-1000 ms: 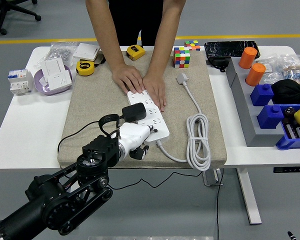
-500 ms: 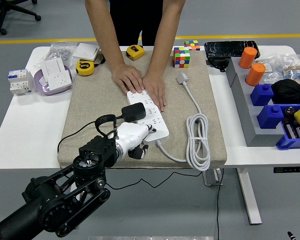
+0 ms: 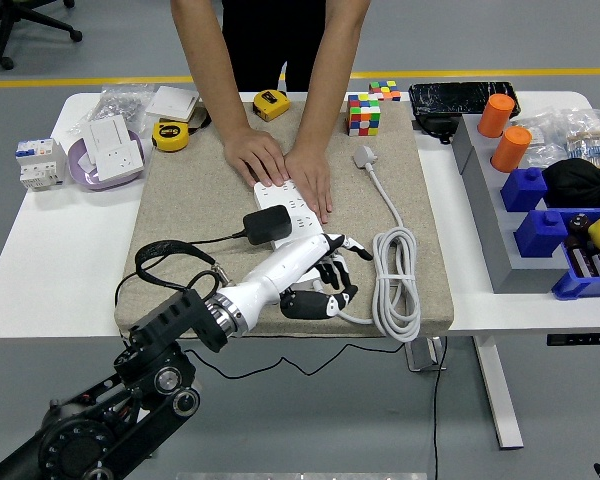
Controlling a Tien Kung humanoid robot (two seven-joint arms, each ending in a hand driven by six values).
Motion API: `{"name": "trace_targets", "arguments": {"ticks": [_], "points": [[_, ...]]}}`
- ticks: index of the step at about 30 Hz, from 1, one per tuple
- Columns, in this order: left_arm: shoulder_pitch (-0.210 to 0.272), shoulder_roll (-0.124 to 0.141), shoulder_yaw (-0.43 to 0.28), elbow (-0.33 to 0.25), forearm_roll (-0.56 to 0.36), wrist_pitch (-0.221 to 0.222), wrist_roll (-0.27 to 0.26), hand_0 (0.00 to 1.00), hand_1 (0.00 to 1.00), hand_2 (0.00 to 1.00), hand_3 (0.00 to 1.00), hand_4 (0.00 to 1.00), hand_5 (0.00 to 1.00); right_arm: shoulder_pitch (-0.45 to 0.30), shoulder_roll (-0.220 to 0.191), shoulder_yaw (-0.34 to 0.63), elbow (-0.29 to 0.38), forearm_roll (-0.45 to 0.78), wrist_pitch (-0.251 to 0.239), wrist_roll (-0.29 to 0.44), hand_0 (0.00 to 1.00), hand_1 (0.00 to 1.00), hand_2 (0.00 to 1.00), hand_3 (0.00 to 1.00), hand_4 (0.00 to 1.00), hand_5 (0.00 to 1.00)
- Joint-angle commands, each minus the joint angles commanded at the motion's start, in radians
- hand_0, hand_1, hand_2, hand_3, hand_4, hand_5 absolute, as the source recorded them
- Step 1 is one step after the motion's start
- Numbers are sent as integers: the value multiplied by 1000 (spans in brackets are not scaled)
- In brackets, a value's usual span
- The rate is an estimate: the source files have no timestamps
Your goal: Pick up the plug,place it near the board,insert it into the board,press the button
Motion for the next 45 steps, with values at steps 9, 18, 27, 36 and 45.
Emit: {"name": "trace_targets", "arguments": {"ticks": [9, 18, 27, 36, 45], "points": [[34, 2, 4, 9, -383, 20, -128, 820, 862, 867, 998, 876, 234, 17, -35, 10, 0, -6, -2, -4, 758, 766, 751, 796, 998, 939], [8, 13, -41, 48, -704, 146, -9, 130, 63, 159, 906, 522, 73, 31, -60, 33, 0, -13, -4, -3, 758, 764, 751, 796, 998, 938], [-99, 21, -38, 170, -334, 2, 234, 119, 53, 159, 904, 505, 73, 30, -52, 25, 0, -11, -3, -3, 759, 765, 751, 795, 998, 938], [-138, 14, -18, 234, 63, -96, 299, 116, 45, 160, 893, 506, 51, 26, -48, 4, 0, -3, -1, 1, 759, 765, 751, 794, 998, 939], [-147, 19, 6, 240, 433, -158, 327, 118, 47, 167, 905, 551, 2, 16, -27, -11, 0, 1, 2, 4, 759, 766, 751, 794, 998, 940]]}}
